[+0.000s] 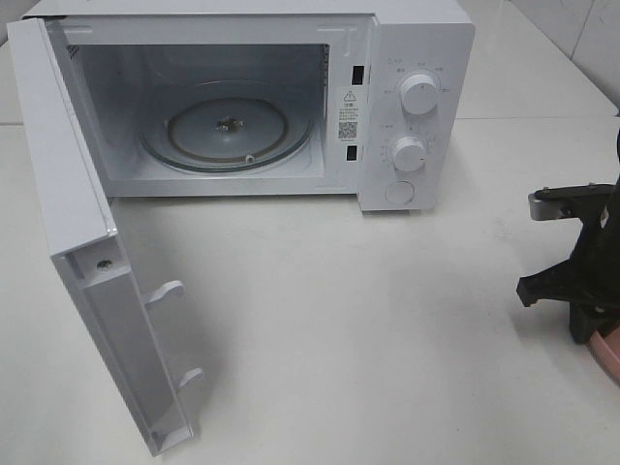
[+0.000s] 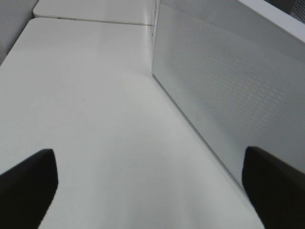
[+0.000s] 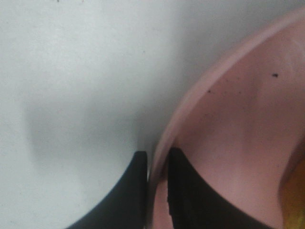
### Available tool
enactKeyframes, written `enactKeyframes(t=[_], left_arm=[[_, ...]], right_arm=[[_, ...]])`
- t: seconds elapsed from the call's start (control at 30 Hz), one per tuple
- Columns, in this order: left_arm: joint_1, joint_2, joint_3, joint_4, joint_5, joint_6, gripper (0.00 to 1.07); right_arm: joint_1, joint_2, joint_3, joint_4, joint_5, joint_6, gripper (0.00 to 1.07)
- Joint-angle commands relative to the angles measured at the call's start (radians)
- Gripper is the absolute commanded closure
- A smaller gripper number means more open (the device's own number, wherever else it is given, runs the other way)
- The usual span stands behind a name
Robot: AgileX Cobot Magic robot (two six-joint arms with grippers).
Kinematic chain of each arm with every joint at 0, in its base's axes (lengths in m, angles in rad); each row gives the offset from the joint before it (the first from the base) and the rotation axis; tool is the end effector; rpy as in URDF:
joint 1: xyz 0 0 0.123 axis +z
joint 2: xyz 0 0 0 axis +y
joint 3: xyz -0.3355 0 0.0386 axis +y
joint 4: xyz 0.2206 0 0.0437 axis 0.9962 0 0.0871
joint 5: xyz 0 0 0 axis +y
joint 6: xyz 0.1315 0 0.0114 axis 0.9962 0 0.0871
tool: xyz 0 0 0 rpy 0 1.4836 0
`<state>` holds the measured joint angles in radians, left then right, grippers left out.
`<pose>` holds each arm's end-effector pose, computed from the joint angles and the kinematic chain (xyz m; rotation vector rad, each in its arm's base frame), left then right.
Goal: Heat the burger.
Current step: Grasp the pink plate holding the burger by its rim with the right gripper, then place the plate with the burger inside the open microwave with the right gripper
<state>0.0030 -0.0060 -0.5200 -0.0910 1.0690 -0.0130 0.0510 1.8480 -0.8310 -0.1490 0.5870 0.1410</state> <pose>-0.0487 -0.0107 0.2503 -0.0102 2.0252 -0.1148 0.2900 0.0039 0.1392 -0.0491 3.0769 -0.1236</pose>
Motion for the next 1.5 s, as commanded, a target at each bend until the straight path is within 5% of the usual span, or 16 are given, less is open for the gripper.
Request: enactKeyframes(t=[0.03, 0.57, 1.5], left_arm=[[-0.002, -0.017, 0.003, 0.003, 0.002, 0.0, 0.09], [-0.002, -0.017, 0.003, 0.003, 0.002, 0.0, 0.09], [-0.002, -0.017, 0.003, 0.003, 0.002, 0.0, 0.09]], right_arm=[[-0.002, 0.023, 0.008, 0.003, -0.019, -0.011, 1.07], [0.009, 0.015, 0.008, -0.043, 0.038, 0.029, 1.07], [0.238, 0.015, 0.008, -0.373, 0.227, 0.301, 1.07]])
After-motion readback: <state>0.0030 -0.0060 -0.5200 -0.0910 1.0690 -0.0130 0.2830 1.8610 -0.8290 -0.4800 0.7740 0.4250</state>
